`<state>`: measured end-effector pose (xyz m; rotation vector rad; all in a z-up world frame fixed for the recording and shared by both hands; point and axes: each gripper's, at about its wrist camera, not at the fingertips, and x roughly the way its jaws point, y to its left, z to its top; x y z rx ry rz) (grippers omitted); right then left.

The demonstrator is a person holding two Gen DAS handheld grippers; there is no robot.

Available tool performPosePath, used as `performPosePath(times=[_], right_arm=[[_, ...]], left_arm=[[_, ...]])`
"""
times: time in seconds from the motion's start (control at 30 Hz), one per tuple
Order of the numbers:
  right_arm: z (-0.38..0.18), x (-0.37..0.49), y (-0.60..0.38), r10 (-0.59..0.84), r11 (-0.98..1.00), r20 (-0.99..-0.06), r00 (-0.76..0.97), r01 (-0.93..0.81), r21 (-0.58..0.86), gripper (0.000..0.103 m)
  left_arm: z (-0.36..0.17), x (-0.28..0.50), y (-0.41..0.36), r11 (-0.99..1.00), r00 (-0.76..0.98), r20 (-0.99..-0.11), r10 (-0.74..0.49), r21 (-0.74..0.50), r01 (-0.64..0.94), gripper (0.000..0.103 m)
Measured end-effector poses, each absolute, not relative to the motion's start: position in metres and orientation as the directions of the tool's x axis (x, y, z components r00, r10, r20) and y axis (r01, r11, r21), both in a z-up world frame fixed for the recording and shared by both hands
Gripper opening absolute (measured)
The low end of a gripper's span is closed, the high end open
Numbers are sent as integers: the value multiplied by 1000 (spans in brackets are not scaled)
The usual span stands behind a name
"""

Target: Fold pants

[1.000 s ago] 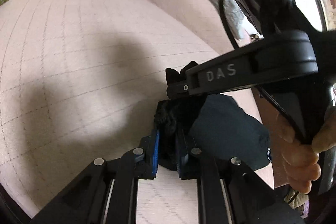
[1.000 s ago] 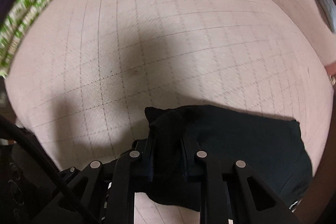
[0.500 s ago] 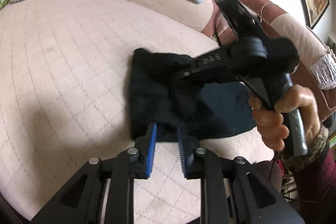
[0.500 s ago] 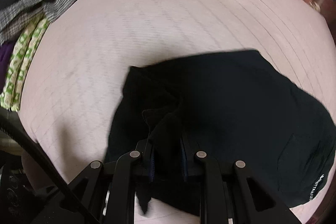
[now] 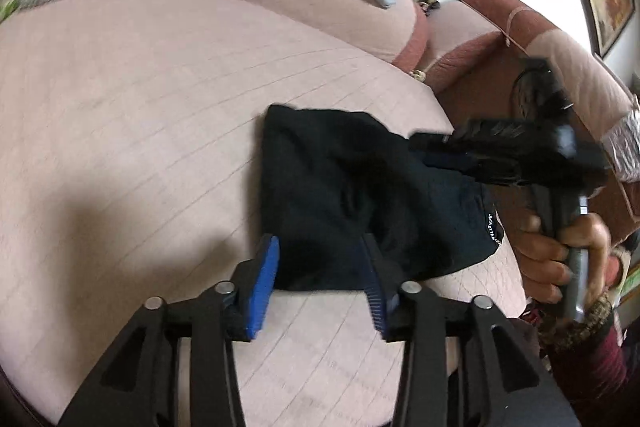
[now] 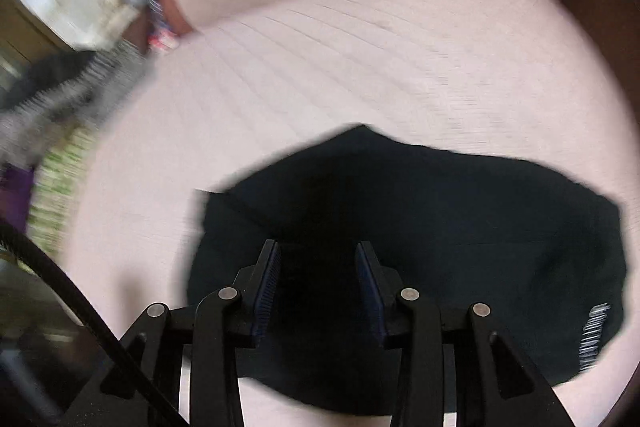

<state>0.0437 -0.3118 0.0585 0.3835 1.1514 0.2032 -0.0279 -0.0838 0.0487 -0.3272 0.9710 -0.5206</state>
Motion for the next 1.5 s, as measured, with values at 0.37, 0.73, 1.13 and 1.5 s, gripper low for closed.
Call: performPosePath(times=[0.37, 0.73, 1.13, 1.5], right_arm=[[-19, 28, -297, 585, 730, -735, 342, 172, 661, 13], [43, -13, -352, 294, 864, -801, 522, 213, 456, 26], [21, 66, -301, 140, 931, -849, 509, 224, 288, 36], [66, 46, -284, 294, 929, -806, 514, 44, 366, 39]], left_arm=[[22, -22, -105, 832, 420, -718, -555, -468, 299, 44], [17, -28, -100, 805, 431, -680, -593, -484, 343, 53], [18, -37, -98, 808, 450, -674, -587, -448, 383, 54], [26, -31, -84, 810, 472, -659, -585, -499, 308, 60]])
